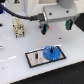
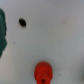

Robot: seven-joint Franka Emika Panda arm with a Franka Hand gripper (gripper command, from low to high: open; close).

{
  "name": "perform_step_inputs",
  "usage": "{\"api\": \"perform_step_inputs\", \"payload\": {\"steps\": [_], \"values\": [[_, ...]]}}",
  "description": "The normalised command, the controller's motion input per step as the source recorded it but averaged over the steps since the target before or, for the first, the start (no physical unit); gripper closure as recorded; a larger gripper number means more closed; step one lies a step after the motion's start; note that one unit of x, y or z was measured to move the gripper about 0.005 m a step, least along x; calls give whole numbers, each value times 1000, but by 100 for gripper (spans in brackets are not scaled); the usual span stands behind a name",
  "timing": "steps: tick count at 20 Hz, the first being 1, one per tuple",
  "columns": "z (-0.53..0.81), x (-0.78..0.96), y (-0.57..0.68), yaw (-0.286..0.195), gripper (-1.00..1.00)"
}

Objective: Insert the blue gear onto the right peg, followed by the red gear

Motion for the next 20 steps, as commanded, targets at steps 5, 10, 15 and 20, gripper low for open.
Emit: {"api": "perform_step_inputs", "payload": {"steps": [5, 10, 15, 20], "values": [[-67, -714, 100, 0, -100], [-123, -672, 131, 0, -100], [-237, -553, 100, 0, -100], [-327, -287, 4, 0, -100]]}}
